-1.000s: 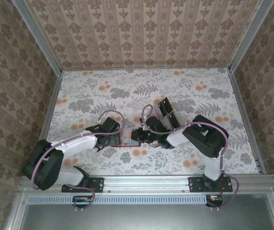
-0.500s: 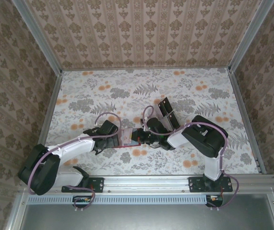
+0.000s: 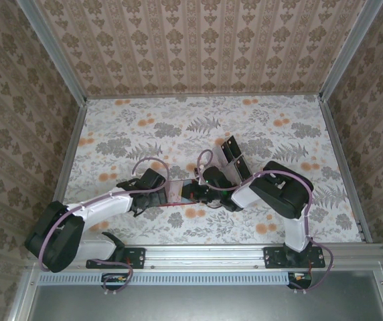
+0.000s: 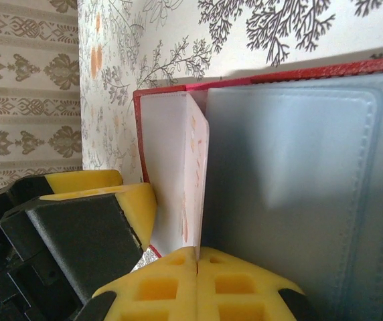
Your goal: Put the credit cards into the card holder
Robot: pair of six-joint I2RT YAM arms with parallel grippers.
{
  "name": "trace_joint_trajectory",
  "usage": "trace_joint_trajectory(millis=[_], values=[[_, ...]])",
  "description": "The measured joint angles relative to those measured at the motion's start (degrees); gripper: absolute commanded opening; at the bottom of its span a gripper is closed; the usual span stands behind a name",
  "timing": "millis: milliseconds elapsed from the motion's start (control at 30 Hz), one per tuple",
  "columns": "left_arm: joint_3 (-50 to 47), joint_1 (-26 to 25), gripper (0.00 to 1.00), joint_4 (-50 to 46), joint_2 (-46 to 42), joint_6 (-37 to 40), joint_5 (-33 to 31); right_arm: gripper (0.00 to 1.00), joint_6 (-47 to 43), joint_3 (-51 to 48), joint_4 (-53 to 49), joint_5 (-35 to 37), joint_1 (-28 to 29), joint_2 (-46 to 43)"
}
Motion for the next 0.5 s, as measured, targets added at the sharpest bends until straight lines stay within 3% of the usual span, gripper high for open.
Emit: trace_joint_trajectory(millis=[500], values=[[0.48, 0.83, 1.00, -1.33, -0.52, 0.09, -0.02, 0.00, 0.11, 0.02, -0.35, -0.02, 0.09, 0.02]])
